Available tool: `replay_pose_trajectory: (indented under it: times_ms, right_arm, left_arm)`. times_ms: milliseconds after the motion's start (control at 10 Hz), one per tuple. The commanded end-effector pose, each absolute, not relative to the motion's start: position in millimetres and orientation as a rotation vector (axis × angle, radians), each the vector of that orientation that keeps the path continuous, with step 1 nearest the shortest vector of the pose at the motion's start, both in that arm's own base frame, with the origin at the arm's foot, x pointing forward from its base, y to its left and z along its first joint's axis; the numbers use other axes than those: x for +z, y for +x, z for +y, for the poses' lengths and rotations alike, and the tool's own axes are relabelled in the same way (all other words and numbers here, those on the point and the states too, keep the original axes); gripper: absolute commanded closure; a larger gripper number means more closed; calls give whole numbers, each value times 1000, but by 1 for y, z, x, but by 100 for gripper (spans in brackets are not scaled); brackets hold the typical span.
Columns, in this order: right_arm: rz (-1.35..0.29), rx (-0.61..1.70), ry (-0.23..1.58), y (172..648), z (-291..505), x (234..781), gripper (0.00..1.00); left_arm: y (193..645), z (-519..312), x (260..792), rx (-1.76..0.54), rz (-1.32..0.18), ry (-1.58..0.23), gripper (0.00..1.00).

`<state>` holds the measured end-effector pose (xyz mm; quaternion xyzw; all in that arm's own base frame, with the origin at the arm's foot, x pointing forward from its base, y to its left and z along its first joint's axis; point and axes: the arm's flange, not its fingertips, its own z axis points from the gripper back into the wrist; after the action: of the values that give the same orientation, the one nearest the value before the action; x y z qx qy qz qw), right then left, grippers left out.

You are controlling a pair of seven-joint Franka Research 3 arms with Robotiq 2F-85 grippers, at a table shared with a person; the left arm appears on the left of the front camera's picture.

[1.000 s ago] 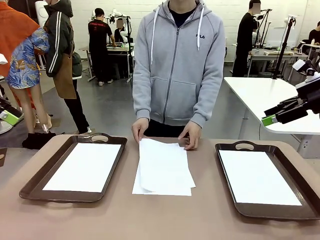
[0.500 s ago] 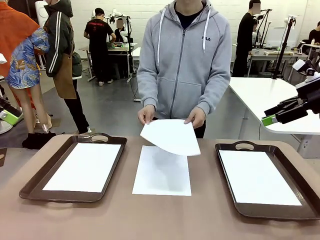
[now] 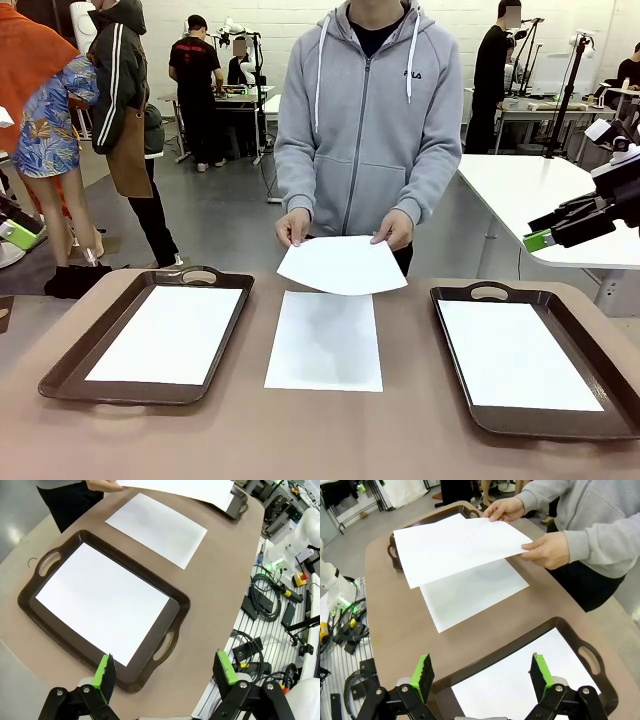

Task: Sort the A4 documents.
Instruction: Receive the A4 Paper.

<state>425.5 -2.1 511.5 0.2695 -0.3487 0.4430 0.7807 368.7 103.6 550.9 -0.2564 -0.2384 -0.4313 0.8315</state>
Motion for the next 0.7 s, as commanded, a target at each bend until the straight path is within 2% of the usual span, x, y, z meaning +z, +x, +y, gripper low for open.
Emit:
replay_pose_trajectory:
  times_ms: [0, 600]
  right_arm:
    - [-755, 960, 583, 425, -2, 512, 0]
    - [-755, 960, 583, 425, -2, 512, 0]
  left_arm:
    - [368, 105, 552, -911, -515, -535, 0]
    - [368, 105, 552, -911, -515, -535, 0]
